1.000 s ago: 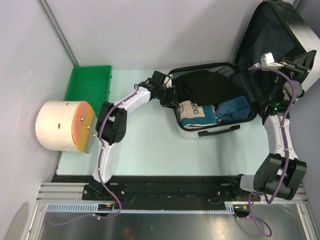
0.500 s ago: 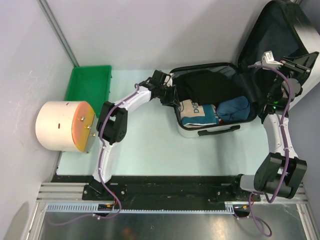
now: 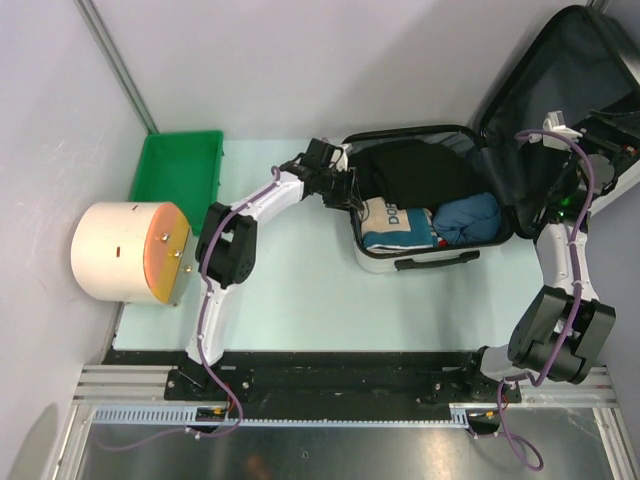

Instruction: Open, take out, and arrange the luggage

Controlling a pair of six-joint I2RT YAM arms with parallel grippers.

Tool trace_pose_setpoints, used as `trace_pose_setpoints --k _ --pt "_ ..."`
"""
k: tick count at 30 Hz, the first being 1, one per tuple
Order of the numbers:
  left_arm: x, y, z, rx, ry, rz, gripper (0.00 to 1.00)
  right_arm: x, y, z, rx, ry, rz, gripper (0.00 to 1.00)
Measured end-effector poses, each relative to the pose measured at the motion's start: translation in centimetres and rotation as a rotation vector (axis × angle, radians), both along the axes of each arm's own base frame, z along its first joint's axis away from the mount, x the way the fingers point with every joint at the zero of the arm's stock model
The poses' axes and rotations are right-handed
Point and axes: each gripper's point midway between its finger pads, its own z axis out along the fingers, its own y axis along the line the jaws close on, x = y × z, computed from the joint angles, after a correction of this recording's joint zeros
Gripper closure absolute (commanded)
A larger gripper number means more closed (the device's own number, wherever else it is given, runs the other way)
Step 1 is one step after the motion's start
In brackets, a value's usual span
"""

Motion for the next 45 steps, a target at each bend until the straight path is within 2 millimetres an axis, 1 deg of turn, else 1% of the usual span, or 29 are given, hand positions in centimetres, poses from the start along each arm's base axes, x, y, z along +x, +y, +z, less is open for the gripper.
trace_pose_setpoints --k 3,6,7,8,9,12,14,17,18,19,20,23,27,29,31,36,37,39,41,44,45 --pt "0.3 -0.2 0.0 -0.001 -0.005 0.001 0.47 0.3 0.0 -0.4 -0.001 0.029 0.009 0.0" --pt "0.5 -0.3 0.1 -0.004 -0.008 0.0 0.41 0.5 0.0 -0.4 -0.008 0.031 0.02 0.0" --pt "0.6 -0.4 0.1 -0.005 -0.01 -0.001 0.37 0.4 0.0 -0.4 -0.008 0.032 0.02 0.0" --pt "0.6 -0.5 0.2 -0.006 -0.012 -0.003 0.35 0.4 -0.1 -0.4 -0.009 0.032 0.021 0.0" --pt "0.6 -0.6 0.3 -0.008 -0.013 -0.004 0.3 0.4 -0.1 -0.3 -0.011 0.033 0.023 0.0" --pt "0.4 -0.9 0.4 -0.011 -0.017 -0.012 0.18 0.4 -0.2 -0.3 -0.013 0.034 0.025 0.0" --pt "0.5 -1.1 0.5 -0.016 -0.029 -0.016 0.14 0.4 -0.4 -0.3 -0.014 0.041 0.029 0.0" --pt "0.8 -1.4 0.8 -0.024 -0.049 -0.02 0.11 0.1 -0.6 -0.5 0.0 0.065 0.046 0.0" --pt "0.8 -1.4 0.8 -0.025 -0.052 -0.02 0.05 -0.1 -0.5 -0.5 0.009 0.076 0.058 0.0" --pt "0.8 -1.4 0.8 -0.025 -0.053 -0.02 0.02 -0.3 -0.4 -0.5 0.018 0.083 0.068 0.0" --pt "0.8 -1.4 0.8 -0.027 -0.054 -0.019 0.0 -0.5 -0.1 -0.4 0.027 0.087 0.082 0.0" --pt "0.8 -1.4 1.0 -0.033 -0.064 -0.019 0.0 -1.1 0.4 -0.3 0.052 0.096 0.11 0.0" --pt "0.5 -1.0 1.2 -0.041 -0.091 -0.01 0.0 -1.9 0.8 -0.8 0.105 0.128 0.143 0.0" --pt "0.0 -0.6 1.9 -0.048 -0.111 -0.006 0.0 -2.8 1.0 -1.2 0.149 0.141 0.159 0.01" --pt "-0.5 -0.2 3.2 -0.059 -0.136 -0.002 0.0 -3.6 1.6 -1.4 0.193 0.146 0.187 0.0" --pt "-1.6 1.6 8.2 -0.093 -0.232 0.028 0.0 -5.8 3.9 -1.5 0.254 0.167 0.24 0.0" --pt "-1.7 2.0 9.2 -0.102 -0.254 0.036 0.0 -5.9 4.2 -1.4 0.258 0.163 0.249 0.0" --pt "-1.7 2.7 10.6 -0.114 -0.283 0.049 0.0 -5.8 4.5 -1.6 0.268 0.166 0.26 0.0" --pt "-1.8 3.5 11.5 -0.119 -0.303 0.066 0.0 -5.5 4.7 -2.0 0.283 0.176 0.27 0.0" --pt "-1.9 4.8 11.7 -0.11 -0.313 0.092 0.0 -5.3 5.3 -2.1 0.293 0.175 0.289 0.0" --pt "-1.9 5.3 11.8 -0.106 -0.316 0.099 0.0 -5.3 5.7 -2.1 0.297 0.172 0.305 0.0"
